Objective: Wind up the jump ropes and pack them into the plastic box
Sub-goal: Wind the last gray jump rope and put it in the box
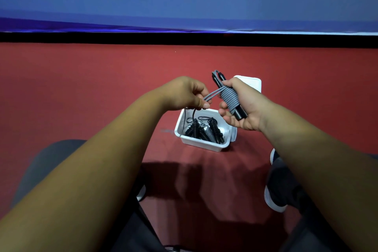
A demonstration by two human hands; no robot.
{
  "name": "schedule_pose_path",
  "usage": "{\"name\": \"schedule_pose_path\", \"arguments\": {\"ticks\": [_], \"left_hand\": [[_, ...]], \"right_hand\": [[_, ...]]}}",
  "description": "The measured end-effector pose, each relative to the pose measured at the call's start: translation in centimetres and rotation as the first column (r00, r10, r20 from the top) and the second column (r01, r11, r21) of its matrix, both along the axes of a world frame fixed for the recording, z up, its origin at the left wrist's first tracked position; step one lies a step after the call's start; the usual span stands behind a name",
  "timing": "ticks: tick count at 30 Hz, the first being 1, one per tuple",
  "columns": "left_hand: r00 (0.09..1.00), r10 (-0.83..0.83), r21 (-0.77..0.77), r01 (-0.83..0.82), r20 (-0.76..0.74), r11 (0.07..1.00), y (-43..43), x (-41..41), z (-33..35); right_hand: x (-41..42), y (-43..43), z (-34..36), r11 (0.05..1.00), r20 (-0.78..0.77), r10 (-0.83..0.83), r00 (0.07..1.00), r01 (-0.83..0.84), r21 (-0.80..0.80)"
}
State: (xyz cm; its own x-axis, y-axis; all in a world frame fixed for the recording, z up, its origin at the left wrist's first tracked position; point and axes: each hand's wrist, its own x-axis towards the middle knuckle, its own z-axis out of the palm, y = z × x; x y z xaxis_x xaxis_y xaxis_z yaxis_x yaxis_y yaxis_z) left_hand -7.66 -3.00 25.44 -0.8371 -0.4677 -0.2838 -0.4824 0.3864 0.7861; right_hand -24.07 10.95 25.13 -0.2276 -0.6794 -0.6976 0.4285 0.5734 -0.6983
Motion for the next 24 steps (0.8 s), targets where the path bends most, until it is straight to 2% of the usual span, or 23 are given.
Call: {"name": "schedule_pose_path", "arguments": {"ticks": [4,11,15,24], "left_hand": [[1.0,0.017,0.014,-0.017,-0.024,1.0,-0.01,0.1,-0.08],[0.991,0.081,0.208,-0.057,-0.11,0.977,-0.16,0.18,-0.27],[0.993,0.043,0.288,-0.009,-0.114,0.957,-0.44,0.7,-0.27],[0.997,0.052,0.2,-0.041,-0.05,0.979,-0.94,0.7,-1.05]], "right_hand": [[0.21,-0.11,0.02,0.998,-0.001,-0.054,0.999,0.054,-0.03],[0.0,-0.46,0.07,0.991,0.047,-0.105,0.993,0.108,-0.072],[-0.39,-0.26,-0.08,0.992,0.08,-0.097,0.992,0.103,-0.074],[-0.58,-0.09,0.19,0.996,0.13,-0.013,0.991,0.025,-0.091]]}}
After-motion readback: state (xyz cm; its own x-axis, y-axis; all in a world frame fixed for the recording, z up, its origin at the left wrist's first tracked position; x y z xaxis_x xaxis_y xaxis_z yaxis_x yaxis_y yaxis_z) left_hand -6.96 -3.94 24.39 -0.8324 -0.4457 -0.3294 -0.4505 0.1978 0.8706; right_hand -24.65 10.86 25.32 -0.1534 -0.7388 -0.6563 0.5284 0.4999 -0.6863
